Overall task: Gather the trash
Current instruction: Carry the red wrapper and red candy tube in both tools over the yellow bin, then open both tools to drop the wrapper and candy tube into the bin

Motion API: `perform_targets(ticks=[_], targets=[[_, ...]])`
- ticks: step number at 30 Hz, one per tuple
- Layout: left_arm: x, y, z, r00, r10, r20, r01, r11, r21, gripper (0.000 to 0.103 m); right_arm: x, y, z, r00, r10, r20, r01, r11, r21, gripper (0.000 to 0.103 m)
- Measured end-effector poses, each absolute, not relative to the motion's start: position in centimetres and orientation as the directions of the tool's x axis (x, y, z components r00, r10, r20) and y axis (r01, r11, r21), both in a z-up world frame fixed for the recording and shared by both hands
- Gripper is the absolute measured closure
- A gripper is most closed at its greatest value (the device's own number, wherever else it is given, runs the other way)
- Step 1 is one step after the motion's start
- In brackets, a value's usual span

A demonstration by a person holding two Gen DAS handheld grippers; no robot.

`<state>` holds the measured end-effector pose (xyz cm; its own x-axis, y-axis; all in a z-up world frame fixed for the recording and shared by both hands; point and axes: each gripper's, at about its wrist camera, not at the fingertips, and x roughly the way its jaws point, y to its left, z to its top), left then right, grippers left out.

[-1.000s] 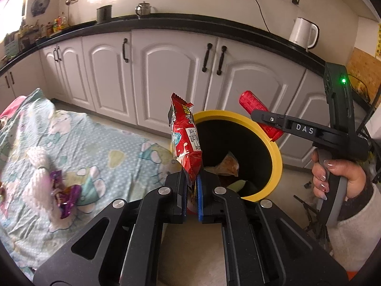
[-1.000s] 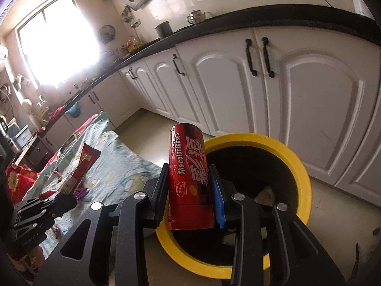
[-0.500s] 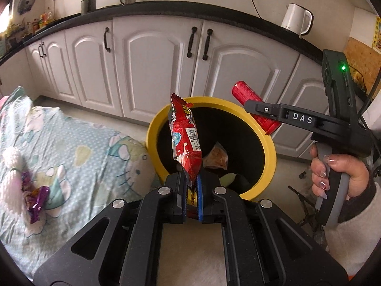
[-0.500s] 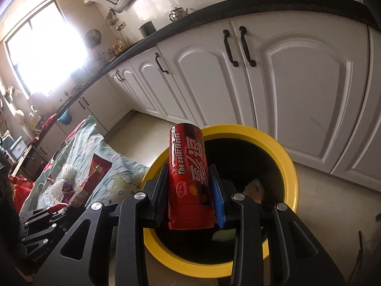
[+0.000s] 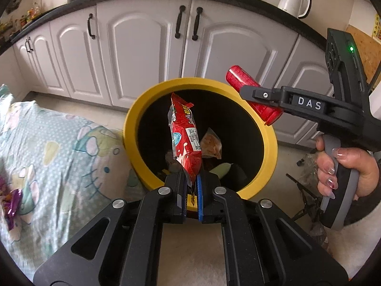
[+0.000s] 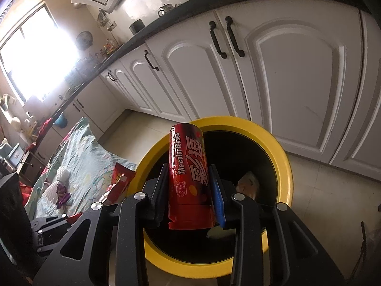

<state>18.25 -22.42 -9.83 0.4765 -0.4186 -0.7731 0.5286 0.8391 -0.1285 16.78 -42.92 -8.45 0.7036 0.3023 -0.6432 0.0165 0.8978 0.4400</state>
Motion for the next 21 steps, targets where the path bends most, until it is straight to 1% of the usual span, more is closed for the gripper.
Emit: perform_targets(ticks=[18,19,20,21], targets=[[19.4,-24.1,-11.8,0.429,-0.410,-0.805,0.546,0.828,-0.131,0.100,17.3,-44.1,-10.2,0.682,0.291,-0.671,0.076,0.885,0.460,0.071],[19.3,-24.0,-11.8,0.435,-0.407,-0.803,0.542,0.831,-0.127,0.097,17.4,-44.2,-10.2,0.682,0.291,-0.671,0.076,0.884,0.460,0.070],[19.4,-23.9,-11.9,0.441,-0.400,-0.803,0.536,0.835,-0.122,0.089,17.3,-44.1,-10.2,0.684,0.290,-0.670,0.074,0.885,0.459,0.070],[19.4,-23.8,-11.9,0.449,-0.388,-0.805,0.526,0.843,-0.113,0.076,17.4,-44.2,-10.1,0.686,0.287,-0.669,0.073,0.887,0.455,0.070]])
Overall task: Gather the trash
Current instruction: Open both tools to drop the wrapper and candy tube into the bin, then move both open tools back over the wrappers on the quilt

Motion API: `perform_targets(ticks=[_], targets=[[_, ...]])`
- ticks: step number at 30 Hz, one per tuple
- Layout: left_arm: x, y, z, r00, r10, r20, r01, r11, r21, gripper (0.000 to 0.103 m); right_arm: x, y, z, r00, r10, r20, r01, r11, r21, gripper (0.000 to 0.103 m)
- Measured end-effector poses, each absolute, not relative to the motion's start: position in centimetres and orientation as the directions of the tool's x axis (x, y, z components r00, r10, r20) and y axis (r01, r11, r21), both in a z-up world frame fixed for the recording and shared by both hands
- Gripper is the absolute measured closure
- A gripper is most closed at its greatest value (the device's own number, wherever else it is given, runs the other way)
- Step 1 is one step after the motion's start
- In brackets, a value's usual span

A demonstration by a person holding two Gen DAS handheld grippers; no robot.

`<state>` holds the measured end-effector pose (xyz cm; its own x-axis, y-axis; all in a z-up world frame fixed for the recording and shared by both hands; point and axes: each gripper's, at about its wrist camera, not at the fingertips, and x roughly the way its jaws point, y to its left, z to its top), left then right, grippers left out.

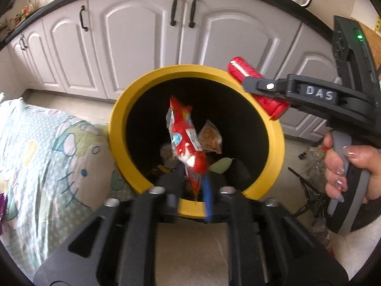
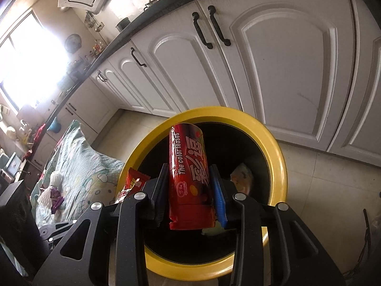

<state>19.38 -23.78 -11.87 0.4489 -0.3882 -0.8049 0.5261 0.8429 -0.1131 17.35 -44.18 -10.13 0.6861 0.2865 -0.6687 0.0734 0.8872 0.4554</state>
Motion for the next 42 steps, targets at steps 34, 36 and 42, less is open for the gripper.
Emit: perform_targets(ticks=[34,36,42], targets=[[16.7,-8.6,-3.6,0.750,-0.182,-0.636,0.179,0.981,-0.069,0.011,14.9,-36.1,-3.1,0.753,0.344,-0.561,-0.126,0.912,0.390,0.040],[16.5,-7.4,-3.2,0.763,-0.163,-0.626,0.155,0.986,-0.069,0.011,14.8,-34.6,-2.7,0.745,0.363,-0.560,-0.159,0.911,0.380,0.040],[15.7,-3.4,-2.2,0.799,-0.099,-0.594,0.071,0.995,-0.070,0.011,15.1,-30.5,-2.1,0.712,0.410,-0.570,-0.244,0.906,0.347,0.040]])
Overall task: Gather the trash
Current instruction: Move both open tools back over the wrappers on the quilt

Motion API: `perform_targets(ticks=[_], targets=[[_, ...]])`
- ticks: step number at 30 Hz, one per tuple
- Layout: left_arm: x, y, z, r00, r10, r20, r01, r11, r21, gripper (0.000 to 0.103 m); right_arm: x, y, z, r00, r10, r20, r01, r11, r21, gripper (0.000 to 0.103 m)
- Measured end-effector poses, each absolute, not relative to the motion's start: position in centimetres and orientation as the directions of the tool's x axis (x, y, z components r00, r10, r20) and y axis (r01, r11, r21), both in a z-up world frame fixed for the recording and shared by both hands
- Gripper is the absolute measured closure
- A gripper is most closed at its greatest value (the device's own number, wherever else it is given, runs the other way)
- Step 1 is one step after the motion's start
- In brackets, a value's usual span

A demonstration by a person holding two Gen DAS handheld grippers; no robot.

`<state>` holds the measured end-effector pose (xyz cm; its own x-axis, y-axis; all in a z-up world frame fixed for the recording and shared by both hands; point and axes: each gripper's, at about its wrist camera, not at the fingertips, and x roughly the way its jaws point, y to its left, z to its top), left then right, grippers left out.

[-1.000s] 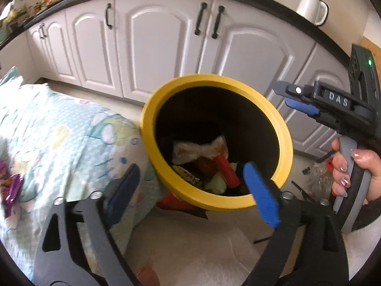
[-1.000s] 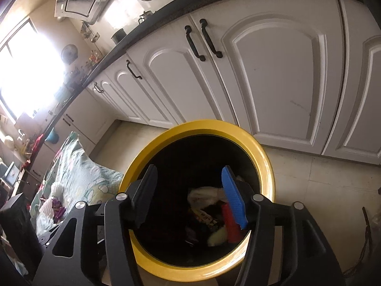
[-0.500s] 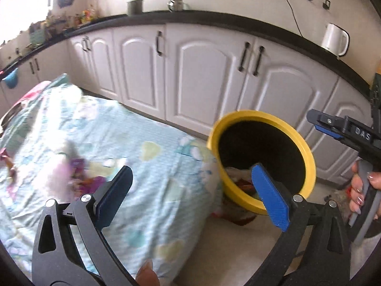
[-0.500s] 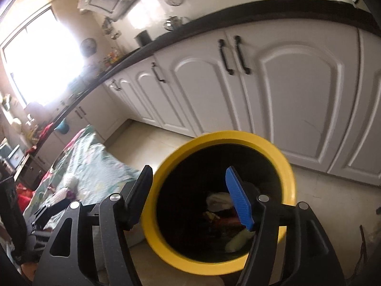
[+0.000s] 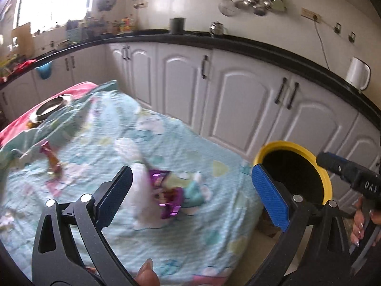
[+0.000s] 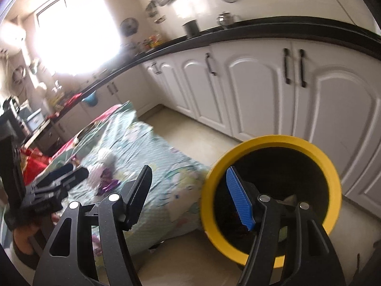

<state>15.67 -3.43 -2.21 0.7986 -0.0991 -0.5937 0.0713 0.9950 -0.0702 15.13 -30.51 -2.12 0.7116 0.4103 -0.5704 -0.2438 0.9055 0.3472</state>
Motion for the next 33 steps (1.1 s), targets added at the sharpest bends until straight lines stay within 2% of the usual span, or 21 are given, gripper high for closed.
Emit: perform_targets(ticks=[15,25,33], targets=[[14.7,4.5,-2.0,0.820,0.012,-0.572,-0.097,0.988,-0.119,0.011,15.2,-22.7,-1.7,0.642,0.480,-0.597,-0.388,0.876,0.287,0.040],[14.8,10.2,-3.1,0.802,0.088,-0.591,-0.219,0.964,-0.154,0.011,16.3,-16.5,-2.8,0.570,0.516,-0.639,-0.494,0.837,0.236,0.041],[15.6,14.4,-4.3,0.773,0.147,-0.617,-0.308,0.937,-0.162,0.011,17.7,-11.4,-4.7,0.502,0.528,-0.685,-0.550,0.806,0.218,0.050]])
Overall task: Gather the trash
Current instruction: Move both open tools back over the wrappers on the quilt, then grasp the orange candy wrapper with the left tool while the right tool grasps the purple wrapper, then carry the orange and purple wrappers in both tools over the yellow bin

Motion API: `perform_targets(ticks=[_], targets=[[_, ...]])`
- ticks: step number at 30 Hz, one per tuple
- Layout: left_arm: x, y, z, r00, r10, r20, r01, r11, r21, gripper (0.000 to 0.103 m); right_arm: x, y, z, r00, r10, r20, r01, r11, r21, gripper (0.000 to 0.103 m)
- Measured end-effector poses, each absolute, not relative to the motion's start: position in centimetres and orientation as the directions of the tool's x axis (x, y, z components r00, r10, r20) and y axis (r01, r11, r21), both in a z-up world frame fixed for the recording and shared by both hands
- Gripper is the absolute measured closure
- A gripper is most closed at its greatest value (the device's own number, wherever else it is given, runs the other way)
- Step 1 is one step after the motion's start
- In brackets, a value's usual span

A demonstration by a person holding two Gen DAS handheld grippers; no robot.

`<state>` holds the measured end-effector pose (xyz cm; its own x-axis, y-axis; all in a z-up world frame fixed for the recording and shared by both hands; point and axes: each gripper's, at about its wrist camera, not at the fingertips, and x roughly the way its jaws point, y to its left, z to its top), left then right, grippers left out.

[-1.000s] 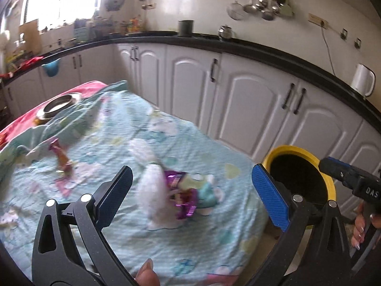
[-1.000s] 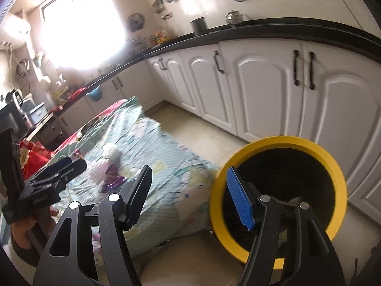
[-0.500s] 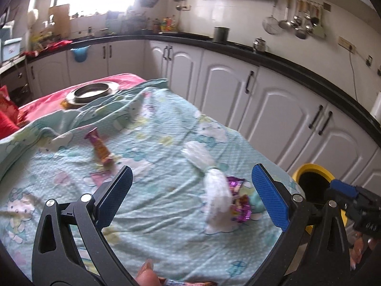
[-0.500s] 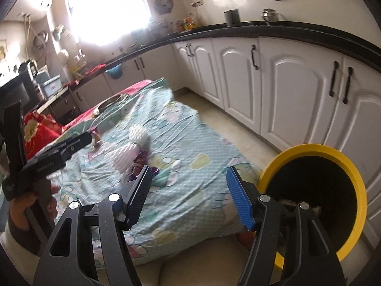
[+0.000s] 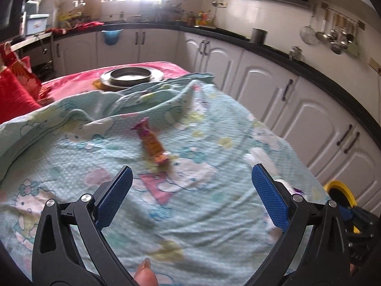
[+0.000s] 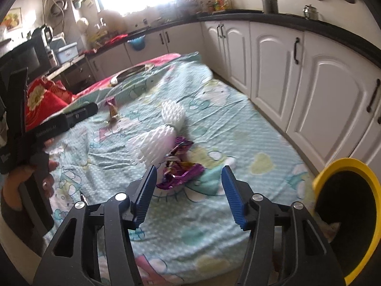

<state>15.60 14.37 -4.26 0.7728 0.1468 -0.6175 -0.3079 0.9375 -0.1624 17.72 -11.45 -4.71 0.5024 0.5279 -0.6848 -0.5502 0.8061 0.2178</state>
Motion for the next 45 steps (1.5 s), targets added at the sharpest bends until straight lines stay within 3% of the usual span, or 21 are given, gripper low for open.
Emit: perform_targets(ticks=[4,10,20,28,36,45], targets=[[16.7,16.5,-5.5,0.743,0.158,-0.651,-0.350,0.920,-0.175,0.011,18.5,-9.9,-5.8,0.481,0.515,-0.710,-0.556,0.805,0.208,0.051],[18.3,18.8,-6.8,0.724,0.139,-0.676,-0.378,0.900,-0.219,0.028,19.3,-8.3,-7.0,0.454,0.499,-0.738,-0.566,0.801,0.194,0.053],[22.3,21.4,-8.0,0.690,0.124,-0.713,-0.436,0.858,-0.273,0.043,19.7,-8.6,-8.7,0.436,0.480,-0.761,-0.541,0.816,0.205,0.069],[22.9,22.0,-9.4,0.654,0.134,-0.744,-0.452,0.858,-0.242,0.080,18.9,-9.8,-8.6,0.438,0.486,-0.756,-0.535,0.817,0.215,0.074],[21.0,21.6,-9.4,0.676,0.083,-0.732,-0.408,0.870,-0.278,0.089,17.9,-10.8,-8.5,0.450,0.494,-0.744,-0.523,0.821,0.229,0.075],[17.9,18.6,-8.4,0.717,0.023,-0.697,-0.331,0.891,-0.312,0.091,17.0,-12.4,-7.8,0.469,0.497,-0.730,-0.519,0.824,0.228,0.076]])
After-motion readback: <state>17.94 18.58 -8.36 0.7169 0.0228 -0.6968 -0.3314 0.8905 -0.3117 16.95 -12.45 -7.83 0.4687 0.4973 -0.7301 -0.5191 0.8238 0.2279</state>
